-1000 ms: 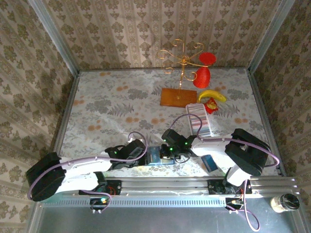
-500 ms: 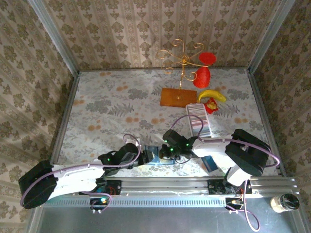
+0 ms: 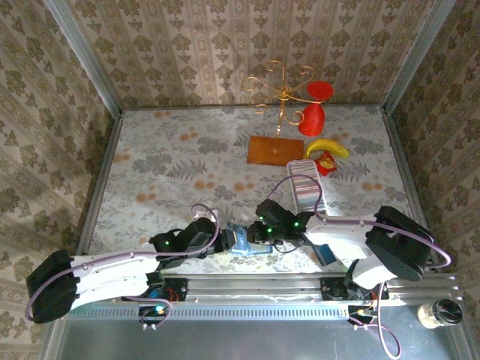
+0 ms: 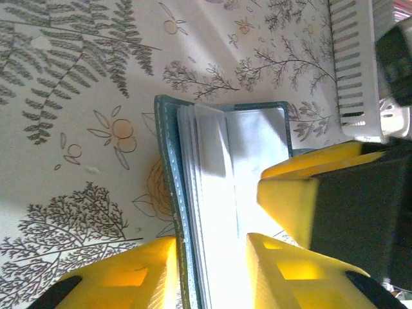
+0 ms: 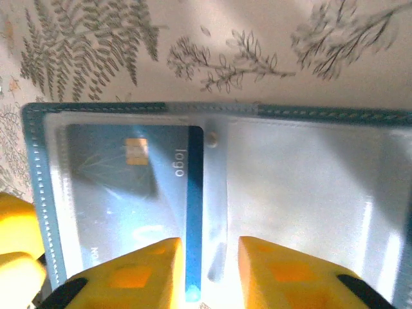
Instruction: Put the credit cards into the card holder
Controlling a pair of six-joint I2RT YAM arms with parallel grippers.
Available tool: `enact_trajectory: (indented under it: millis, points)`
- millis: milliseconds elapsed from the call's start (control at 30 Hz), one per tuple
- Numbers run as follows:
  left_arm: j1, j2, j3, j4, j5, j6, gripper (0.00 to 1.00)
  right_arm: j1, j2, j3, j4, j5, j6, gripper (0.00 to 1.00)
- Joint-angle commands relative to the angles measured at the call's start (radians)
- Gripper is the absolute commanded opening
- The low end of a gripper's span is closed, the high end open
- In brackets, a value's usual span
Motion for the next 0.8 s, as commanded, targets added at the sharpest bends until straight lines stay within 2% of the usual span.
enact_trajectory:
  millis: [0, 233, 333, 433, 500, 767]
  points:
    - [-0.016, 0.026, 0.049, -0.041, -0.031, 0.027, 0.33, 0.003, -0.062, 0.066, -0.234, 0.148, -0.070, 0.30]
    - [-0.037, 0.114, 0.102, -0.014, -0.023, 0.041, 0.34, -0.006, -0.206, 0.078, -0.465, 0.299, -0.120, 0.31]
    - [-0.040, 0.150, 0.127, -0.007, -0.008, 0.057, 0.31, -0.012, -0.226, 0.056, -0.479, 0.303, -0.123, 0.49]
    - [-0.046, 0.173, 0.141, -0.007, -0.002, 0.055, 0.29, -0.015, -0.209, 0.060, -0.539, 0.314, -0.134, 0.55]
    - [-0.050, 0.184, 0.142, -0.001, 0.000, 0.052, 0.29, -0.015, -0.197, 0.066, -0.553, 0.321, -0.138, 0.54]
    - [-0.055, 0.194, 0.155, -0.007, -0.005, 0.051, 0.28, -0.022, -0.177, 0.064, -0.564, 0.321, -0.139, 0.30]
